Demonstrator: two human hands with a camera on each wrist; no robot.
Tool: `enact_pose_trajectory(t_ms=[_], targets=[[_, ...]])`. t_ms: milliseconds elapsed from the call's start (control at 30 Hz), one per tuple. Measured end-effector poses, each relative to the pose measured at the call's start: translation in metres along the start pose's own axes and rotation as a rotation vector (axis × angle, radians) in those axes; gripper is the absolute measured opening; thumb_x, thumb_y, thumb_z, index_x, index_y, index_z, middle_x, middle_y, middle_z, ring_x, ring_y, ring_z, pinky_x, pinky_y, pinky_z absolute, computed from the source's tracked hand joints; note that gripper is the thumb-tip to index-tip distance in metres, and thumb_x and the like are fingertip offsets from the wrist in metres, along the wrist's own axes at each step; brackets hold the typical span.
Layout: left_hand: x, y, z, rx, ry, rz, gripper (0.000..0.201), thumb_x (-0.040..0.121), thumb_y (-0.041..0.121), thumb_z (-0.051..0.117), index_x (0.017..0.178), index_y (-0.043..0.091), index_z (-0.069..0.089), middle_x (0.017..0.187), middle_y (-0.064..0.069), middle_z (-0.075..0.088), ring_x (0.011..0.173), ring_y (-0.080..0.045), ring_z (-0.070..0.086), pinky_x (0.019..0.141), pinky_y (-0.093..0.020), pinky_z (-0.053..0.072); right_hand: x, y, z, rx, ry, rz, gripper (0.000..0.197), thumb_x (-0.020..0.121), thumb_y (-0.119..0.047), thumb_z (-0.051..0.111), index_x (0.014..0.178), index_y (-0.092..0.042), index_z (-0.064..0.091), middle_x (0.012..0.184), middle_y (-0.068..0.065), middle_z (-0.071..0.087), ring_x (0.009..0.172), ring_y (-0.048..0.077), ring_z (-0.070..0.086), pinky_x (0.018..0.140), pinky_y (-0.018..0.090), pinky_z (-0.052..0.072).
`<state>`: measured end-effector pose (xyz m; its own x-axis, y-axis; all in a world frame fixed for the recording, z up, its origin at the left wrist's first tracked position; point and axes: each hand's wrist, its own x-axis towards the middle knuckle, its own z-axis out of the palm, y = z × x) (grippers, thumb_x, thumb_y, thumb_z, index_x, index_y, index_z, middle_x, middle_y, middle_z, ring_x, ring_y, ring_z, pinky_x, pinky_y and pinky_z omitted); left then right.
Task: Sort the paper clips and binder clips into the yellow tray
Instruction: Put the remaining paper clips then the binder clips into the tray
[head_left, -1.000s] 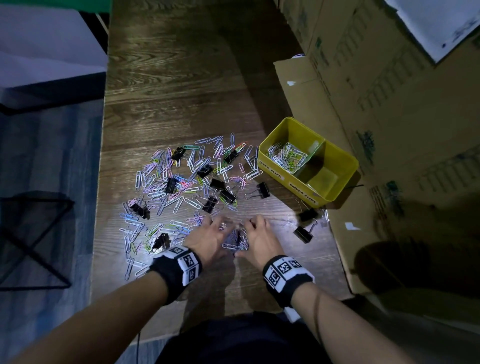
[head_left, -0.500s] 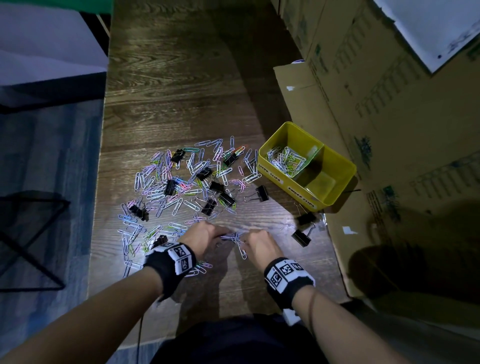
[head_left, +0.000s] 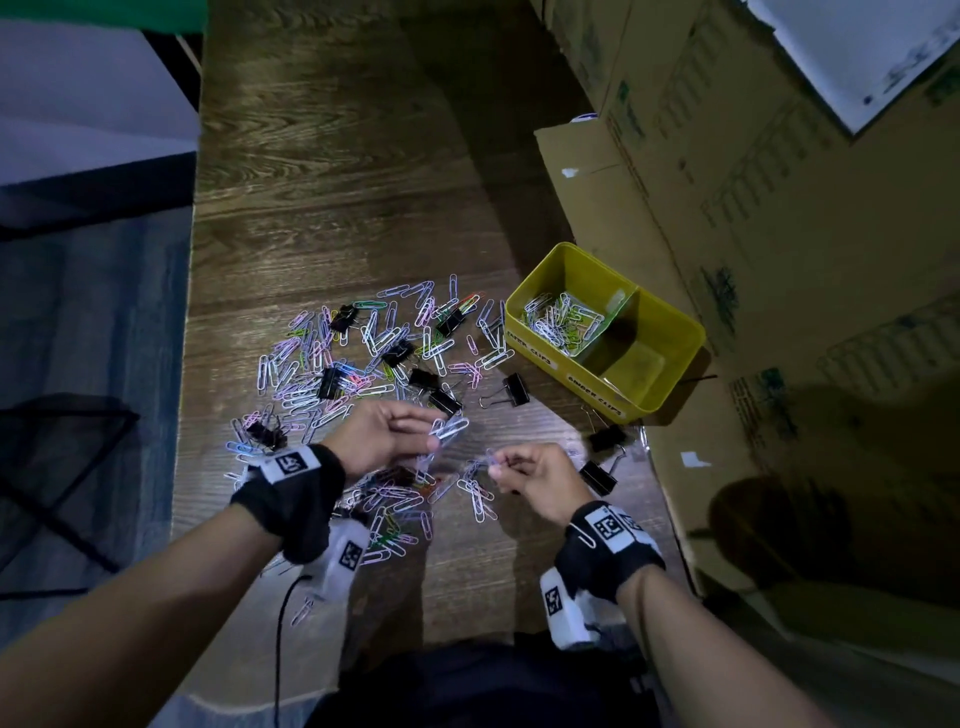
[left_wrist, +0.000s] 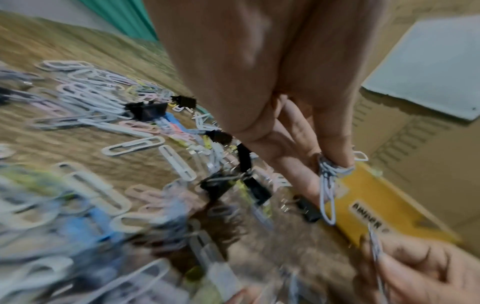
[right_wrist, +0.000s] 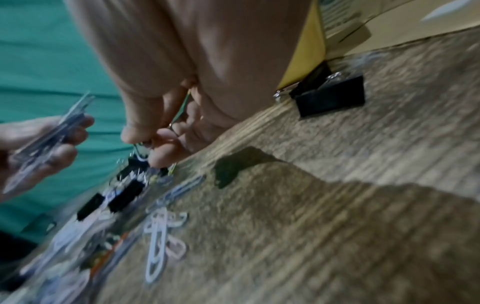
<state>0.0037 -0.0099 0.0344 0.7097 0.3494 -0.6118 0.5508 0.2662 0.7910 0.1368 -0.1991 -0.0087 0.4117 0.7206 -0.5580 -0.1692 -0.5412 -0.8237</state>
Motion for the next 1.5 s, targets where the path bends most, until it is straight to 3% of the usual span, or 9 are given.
enact_pose_trajectory(t_ms=[100, 300, 467, 600, 867, 1067, 1167, 1267, 1500], targets=[[0.013, 0.040, 0.009, -0.103, -0.025, 0.029, 0.043, 0.068, 0.003, 0.070, 0.111, 0.010, 0.064, 0.092, -0.013, 0.072, 0.083, -0.029, 0.069, 0.071, -0.039, 0.059, -0.004, -0.011, -0.010, 0.151, 0.102, -0.047, 0.013, 0.082, 0.004, 0.066, 0.095, 0.003, 0.067, 0.080, 0.001, 0.068, 0.062, 0.000, 0.063, 0.066, 0.019, 0.054], [0.070, 0.121, 0.056, -0.218, 0.090, 0.207, 0.036, 0.078, -0.008, 0.065, 0.110, 0.006, 0.063, 0.077, -0.006, 0.070, 0.066, -0.016, 0.068, 0.064, -0.031, 0.058, -0.006, -0.051, -0.033, 0.207, 0.212, -0.172, 0.010, 0.083, 0.000, 0.068, 0.085, -0.010, 0.067, 0.079, 0.003, 0.069, 0.063, 0.007, 0.064, 0.071, 0.025, 0.057], [0.112, 0.135, 0.086, 0.182, 0.244, 0.339, 0.039, 0.082, 0.007, 0.068, 0.120, 0.015, 0.061, 0.087, -0.001, 0.069, 0.074, -0.012, 0.065, 0.071, -0.027, 0.054, 0.004, -0.089, -0.056, 0.223, 0.353, -0.273, 0.015, 0.084, 0.003, 0.064, 0.083, -0.011, 0.064, 0.078, 0.002, 0.064, 0.067, 0.002, 0.060, 0.066, 0.017, 0.054], [0.116, 0.119, 0.089, 0.729, 0.203, 0.416, 0.033, 0.088, 0.019, 0.060, 0.121, 0.024, 0.061, 0.119, 0.001, 0.065, 0.106, -0.015, 0.060, 0.094, -0.023, 0.044, 0.021, -0.105, -0.080, -0.019, 0.517, -0.268, 0.008, 0.085, -0.009, 0.068, 0.092, -0.012, 0.067, 0.081, -0.002, 0.066, 0.078, 0.010, 0.063, 0.077, 0.023, 0.053], [0.070, 0.087, 0.064, 0.780, 0.158, 0.747, 0.027, 0.085, 0.003, 0.055, 0.107, 0.014, 0.068, 0.097, 0.000, 0.066, 0.085, -0.011, 0.058, 0.082, -0.017, 0.042, 0.071, -0.118, -0.099, -0.614, 0.491, -0.176, 0.016, 0.084, -0.013, 0.068, 0.101, -0.014, 0.070, 0.088, 0.003, 0.072, 0.080, 0.015, 0.066, 0.083, 0.032, 0.056], [0.018, 0.032, 0.001, 1.148, -0.132, 0.506, 0.019, 0.090, 0.016, 0.056, 0.103, 0.018, 0.068, 0.101, 0.000, 0.068, 0.083, -0.011, 0.061, 0.076, -0.028, 0.052, 0.069, -0.116, -0.085, -0.910, 0.523, -0.137, 0.010, 0.087, -0.019, 0.064, 0.083, -0.022, 0.072, 0.086, 0.003, 0.072, 0.087, 0.025, 0.061, 0.091, 0.034, 0.037], [-0.010, 0.008, -0.024, 1.213, -0.132, 0.428, 0.018, 0.090, 0.021, 0.056, 0.104, 0.020, 0.068, 0.100, 0.003, 0.068, 0.072, 0.002, 0.054, 0.063, -0.008, 0.041, 0.061, -0.112, -0.074, -0.968, 0.569, -0.172, 0.018, 0.090, -0.017, 0.056, 0.095, -0.022, 0.073, 0.096, 0.009, 0.070, 0.098, 0.030, 0.061, 0.103, 0.046, 0.024], [-0.037, -0.015, -0.038, 1.298, -0.152, 0.354, 0.021, 0.090, 0.032, 0.057, 0.107, 0.024, 0.065, 0.103, 0.005, 0.066, 0.075, 0.000, 0.051, 0.065, -0.012, 0.039, 0.056, -0.106, -0.057, -0.989, 0.569, -0.284, 0.027, 0.087, -0.021, 0.059, 0.113, -0.026, 0.067, 0.120, 0.003, 0.062, 0.117, 0.023, 0.051, 0.109, 0.054, 0.014], [-0.069, -0.057, -0.024, 1.536, -0.148, 0.015, 0.031, 0.093, 0.030, 0.047, 0.123, 0.025, 0.048, 0.121, 0.000, 0.047, 0.100, -0.022, 0.057, 0.076, -0.035, 0.050, 0.006, -0.071, 0.025, -0.957, 0.102, -0.478, 0.030, 0.091, -0.021, 0.054, 0.120, -0.025, 0.062, 0.122, -0.003, 0.051, 0.118, 0.014, 0.038, 0.108, 0.040, 0.016]])
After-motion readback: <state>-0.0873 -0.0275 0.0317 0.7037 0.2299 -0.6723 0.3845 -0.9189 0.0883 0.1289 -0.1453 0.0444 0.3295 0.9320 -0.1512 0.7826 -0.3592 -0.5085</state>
